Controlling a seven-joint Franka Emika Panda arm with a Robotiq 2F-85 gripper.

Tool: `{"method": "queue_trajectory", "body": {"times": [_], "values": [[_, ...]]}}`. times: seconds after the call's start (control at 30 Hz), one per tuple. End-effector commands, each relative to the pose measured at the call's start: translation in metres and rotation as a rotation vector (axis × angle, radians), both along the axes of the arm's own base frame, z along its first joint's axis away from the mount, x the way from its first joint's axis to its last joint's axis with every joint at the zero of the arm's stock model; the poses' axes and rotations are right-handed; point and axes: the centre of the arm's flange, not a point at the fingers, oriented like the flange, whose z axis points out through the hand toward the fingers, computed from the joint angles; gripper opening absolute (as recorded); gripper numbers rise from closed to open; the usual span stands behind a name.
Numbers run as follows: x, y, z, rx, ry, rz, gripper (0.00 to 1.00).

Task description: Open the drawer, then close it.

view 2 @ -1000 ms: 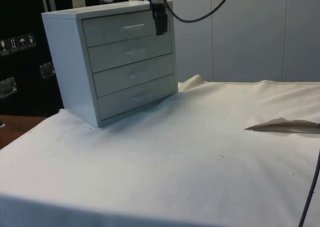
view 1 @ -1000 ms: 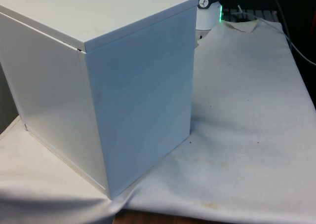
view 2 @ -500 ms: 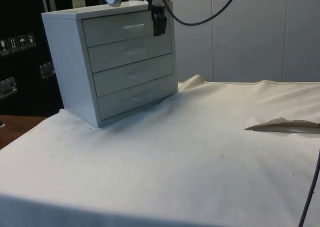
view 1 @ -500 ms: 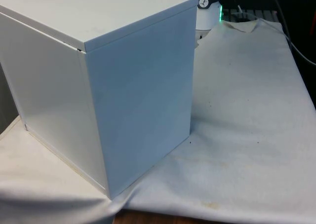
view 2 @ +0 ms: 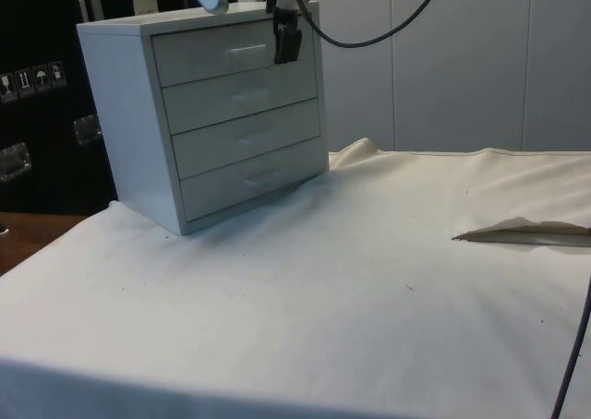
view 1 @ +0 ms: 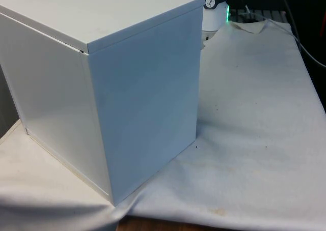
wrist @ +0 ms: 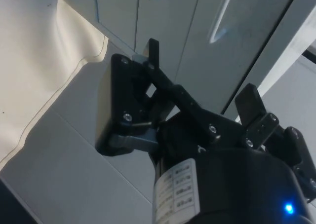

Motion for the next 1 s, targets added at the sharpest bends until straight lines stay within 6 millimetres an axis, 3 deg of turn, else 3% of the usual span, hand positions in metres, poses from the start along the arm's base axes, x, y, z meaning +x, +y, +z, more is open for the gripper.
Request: {"method": "queue_trajectory", "body": {"times": [0.0,0.97], "values": [[0.0,-0.001,0.0,0.0,-0.003,0.002,1.0],[-0.002,0.025,-0.004,0.127,-0.089,0.029,1.0]]}}
